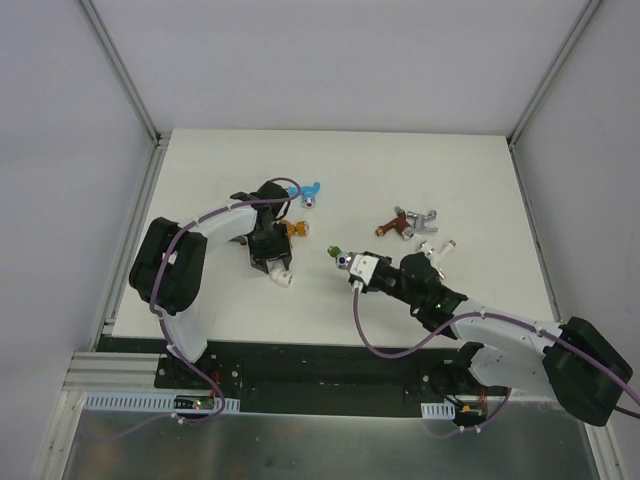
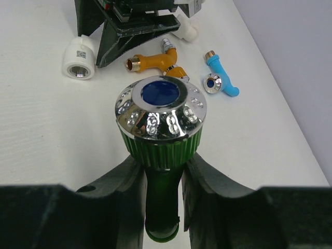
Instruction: Install the water faucets
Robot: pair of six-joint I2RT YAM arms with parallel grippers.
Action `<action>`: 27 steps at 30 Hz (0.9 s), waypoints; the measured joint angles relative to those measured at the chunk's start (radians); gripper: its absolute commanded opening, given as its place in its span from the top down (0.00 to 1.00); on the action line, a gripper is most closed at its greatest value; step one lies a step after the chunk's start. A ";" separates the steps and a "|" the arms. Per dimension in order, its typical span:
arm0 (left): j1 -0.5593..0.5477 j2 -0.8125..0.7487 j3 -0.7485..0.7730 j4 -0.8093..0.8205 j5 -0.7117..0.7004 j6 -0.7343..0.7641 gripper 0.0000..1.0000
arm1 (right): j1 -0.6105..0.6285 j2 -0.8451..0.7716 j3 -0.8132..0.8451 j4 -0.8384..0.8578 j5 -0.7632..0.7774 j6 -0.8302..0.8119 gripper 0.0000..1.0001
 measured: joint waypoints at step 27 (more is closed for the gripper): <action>0.069 -0.404 0.226 -0.110 0.072 0.220 1.00 | -0.005 0.138 0.269 0.137 -0.348 -0.106 1.00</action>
